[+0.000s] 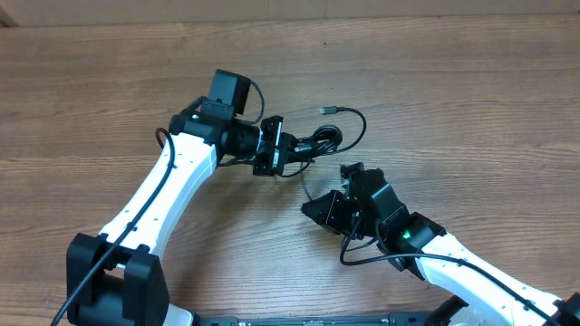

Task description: Untangle cables

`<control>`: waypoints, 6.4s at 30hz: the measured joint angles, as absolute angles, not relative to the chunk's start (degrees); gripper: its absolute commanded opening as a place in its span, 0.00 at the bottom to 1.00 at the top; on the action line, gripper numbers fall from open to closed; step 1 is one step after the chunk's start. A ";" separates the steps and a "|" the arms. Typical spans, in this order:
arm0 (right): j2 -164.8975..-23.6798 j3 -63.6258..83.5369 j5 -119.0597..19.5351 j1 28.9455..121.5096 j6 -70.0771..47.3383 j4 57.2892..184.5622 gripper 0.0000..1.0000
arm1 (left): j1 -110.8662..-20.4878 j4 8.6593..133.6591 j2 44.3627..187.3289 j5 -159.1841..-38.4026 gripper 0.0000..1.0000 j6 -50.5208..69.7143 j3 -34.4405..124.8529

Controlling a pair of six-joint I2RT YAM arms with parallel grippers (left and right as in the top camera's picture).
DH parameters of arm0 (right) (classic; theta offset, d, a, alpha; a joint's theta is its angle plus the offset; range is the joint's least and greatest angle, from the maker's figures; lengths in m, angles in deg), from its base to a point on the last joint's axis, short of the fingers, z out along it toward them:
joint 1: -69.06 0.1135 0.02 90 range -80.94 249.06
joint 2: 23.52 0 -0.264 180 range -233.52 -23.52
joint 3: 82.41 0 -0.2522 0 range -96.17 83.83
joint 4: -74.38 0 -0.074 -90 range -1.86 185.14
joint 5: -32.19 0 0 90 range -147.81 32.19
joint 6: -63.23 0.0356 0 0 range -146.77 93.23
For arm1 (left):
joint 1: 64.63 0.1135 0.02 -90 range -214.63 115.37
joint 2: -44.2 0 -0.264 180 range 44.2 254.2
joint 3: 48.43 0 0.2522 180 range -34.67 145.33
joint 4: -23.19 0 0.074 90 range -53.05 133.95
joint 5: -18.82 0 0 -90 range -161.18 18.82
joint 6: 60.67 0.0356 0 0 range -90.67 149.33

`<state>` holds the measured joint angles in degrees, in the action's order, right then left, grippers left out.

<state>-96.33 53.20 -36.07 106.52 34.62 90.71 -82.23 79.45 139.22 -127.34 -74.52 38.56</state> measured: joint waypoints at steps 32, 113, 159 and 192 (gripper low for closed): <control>-96.33 53.20 -45.12 96.85 25.46 92.41 0.66 | -79.89 79.59 139.22 -111.34 0.04 0.54 38.56; -97.14 41.07 -71.78 106.97 -22.14 106.77 0.33 | -90.85 83.39 139.27 -108.91 0.04 32.01 38.56; -75.57 36.28 -44.99 104.20 -13.36 113.85 0.04 | -94.87 72.42 135.53 -99.73 0.04 -0.58 39.06; -94.19 31.28 -30.71 99.61 -20.11 118.71 0.12 | -82.15 68.63 139.16 -114.86 0.04 22.44 36.81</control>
<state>-94.19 31.28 -30.71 99.61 -20.11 118.71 -82.15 68.63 139.16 -114.86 22.44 36.81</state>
